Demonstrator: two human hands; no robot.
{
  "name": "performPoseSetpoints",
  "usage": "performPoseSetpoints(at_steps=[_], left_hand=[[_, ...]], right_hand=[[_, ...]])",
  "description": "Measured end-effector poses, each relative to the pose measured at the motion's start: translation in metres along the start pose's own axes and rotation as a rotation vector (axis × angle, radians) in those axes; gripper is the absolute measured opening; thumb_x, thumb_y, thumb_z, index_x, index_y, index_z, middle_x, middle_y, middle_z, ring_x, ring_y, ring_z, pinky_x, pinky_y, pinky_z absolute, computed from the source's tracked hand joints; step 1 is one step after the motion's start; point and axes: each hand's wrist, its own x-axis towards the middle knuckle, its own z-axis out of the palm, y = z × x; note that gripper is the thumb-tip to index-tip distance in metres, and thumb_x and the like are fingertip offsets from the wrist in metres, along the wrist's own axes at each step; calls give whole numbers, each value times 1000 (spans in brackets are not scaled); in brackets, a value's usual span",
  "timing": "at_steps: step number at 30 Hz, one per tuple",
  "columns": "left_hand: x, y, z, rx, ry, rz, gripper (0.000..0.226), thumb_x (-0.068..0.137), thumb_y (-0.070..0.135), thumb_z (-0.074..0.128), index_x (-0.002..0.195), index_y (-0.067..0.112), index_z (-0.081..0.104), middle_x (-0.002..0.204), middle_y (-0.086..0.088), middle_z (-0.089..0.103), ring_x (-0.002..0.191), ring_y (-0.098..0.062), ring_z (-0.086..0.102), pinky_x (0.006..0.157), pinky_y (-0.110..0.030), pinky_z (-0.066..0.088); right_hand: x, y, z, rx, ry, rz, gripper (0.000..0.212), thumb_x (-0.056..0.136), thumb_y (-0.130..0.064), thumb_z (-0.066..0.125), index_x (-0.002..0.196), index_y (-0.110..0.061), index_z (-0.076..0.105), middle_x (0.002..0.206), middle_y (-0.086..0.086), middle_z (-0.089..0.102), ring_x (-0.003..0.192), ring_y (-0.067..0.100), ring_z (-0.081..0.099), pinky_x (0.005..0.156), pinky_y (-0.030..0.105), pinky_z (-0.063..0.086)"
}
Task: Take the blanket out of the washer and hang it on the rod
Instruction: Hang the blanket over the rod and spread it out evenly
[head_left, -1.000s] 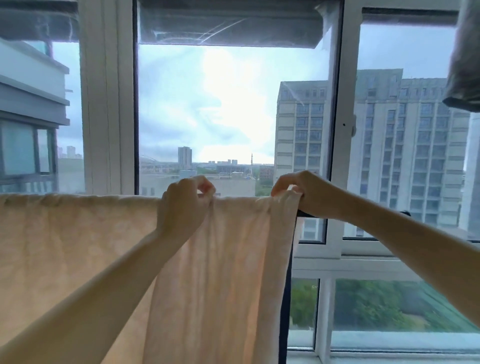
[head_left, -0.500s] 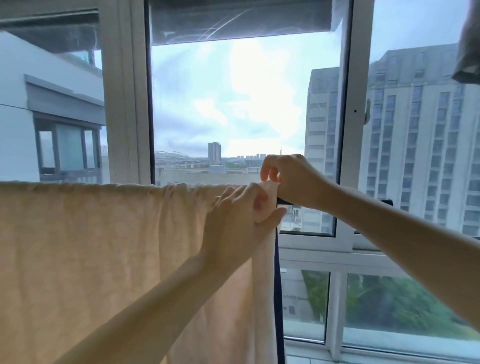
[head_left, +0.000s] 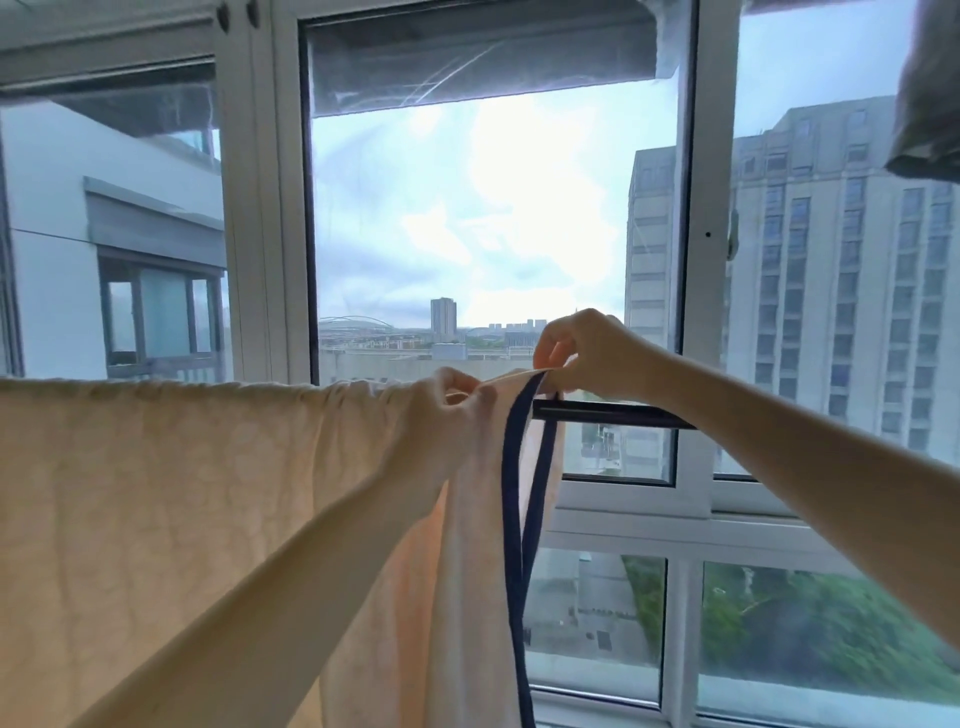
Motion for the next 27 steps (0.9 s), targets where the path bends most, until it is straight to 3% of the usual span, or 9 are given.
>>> performPoseSetpoints(at_steps=[2,4,7,9,13,17,21,25,27], left_hand=[[1,4,1,-33,-33,-11,14,95,29,57,106,18,57,92,-5,68,73,-15,67,72,-35,60],[2,7,2,27,-32,62,27,92,34,62,112,20,51,88,-7,65,67,-13,61,59,-26,55],[3,6,3,339,-6,299,47,82,31,74,114,25,40,87,2,56,72,-9,57,61,-19,47],[2,5,6,521,17,405,43,81,18,73,108,25,40,94,5,51,77,-6,54,61,-13,45],[0,6,12,590,65,437,18,83,15,71,84,18,54,95,5,46,76,-1,46,69,1,36],[2,7,23,541,36,425,22,82,27,74,73,17,58,88,4,56,78,-5,50,61,-9,36],[9,15,33,436,-8,342,26,79,38,75,70,22,57,82,4,65,80,-14,60,73,-31,49],[13,20,36,287,-108,223,28,78,39,76,68,19,59,69,2,61,71,-16,58,66,-31,46],[14,21,35,222,-141,163,29,77,41,76,67,18,61,66,2,58,67,-14,54,63,-27,43]], right_hand=[[2,4,-1,143,-55,43,12,78,-15,75,84,-10,65,73,-2,69,65,9,65,64,23,54],[3,9,-2,175,-109,66,6,82,-19,71,83,-16,66,76,-2,67,68,10,62,65,25,53],[5,14,-3,79,-164,32,4,90,-24,62,86,-26,63,84,-1,62,75,13,58,69,25,48],[4,17,-5,28,-167,-3,8,91,-20,62,90,-27,58,86,6,63,75,17,58,69,29,49],[-2,27,-14,-156,-51,-63,23,82,-16,72,91,-22,52,89,-4,58,75,13,59,63,24,50],[-5,40,-24,-123,-116,-9,22,78,-19,76,74,-18,55,74,-3,62,54,-1,59,55,16,46],[-8,49,-34,118,-186,110,14,77,-12,75,82,-8,63,78,7,72,65,10,69,61,19,55],[-13,55,-43,319,-242,183,17,80,-16,71,91,-4,66,78,3,68,69,17,67,71,26,56],[-16,59,-45,353,-329,244,24,80,-29,68,92,-8,64,68,-4,58,56,8,54,57,25,46]])
